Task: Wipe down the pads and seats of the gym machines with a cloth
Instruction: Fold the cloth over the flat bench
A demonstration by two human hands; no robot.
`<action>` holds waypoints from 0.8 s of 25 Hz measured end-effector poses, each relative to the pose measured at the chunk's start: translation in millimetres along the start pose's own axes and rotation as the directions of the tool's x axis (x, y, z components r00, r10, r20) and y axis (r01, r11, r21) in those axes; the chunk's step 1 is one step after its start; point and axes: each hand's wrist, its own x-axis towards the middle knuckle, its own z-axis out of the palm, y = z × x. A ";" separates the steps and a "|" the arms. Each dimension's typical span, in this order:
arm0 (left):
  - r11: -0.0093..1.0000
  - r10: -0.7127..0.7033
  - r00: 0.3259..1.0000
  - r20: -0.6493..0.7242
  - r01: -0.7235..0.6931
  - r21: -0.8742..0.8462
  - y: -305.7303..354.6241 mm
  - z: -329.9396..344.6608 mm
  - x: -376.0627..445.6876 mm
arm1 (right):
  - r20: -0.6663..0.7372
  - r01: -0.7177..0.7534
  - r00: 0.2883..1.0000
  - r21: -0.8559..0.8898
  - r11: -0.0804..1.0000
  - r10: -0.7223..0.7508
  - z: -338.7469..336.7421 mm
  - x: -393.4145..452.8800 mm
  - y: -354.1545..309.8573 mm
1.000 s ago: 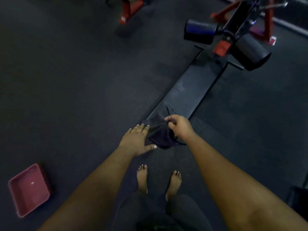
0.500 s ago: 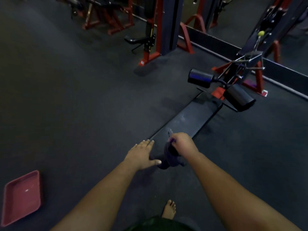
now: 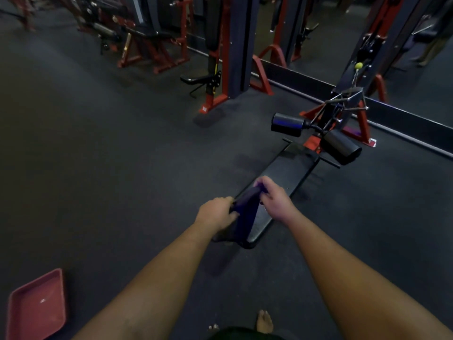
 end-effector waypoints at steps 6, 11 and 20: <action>0.722 -0.248 0.954 -0.168 0.067 -0.688 10.0 -29.1 -19.3 | 0.008 -0.086 0.996 -0.024 0.996 0.087 2.4 -10.0 -31.0; 0.915 -0.123 0.984 -0.129 0.063 -0.398 20.7 -48.8 -33.5 | 0.001 -0.006 1.000 -0.558 0.830 0.008 -18.6 -11.9 -33.8; 0.915 -0.239 0.903 -0.356 0.086 -0.394 -4.4 -63.5 -38.6 | -0.245 -0.248 0.961 -0.544 0.802 0.131 -62.6 -18.1 -17.2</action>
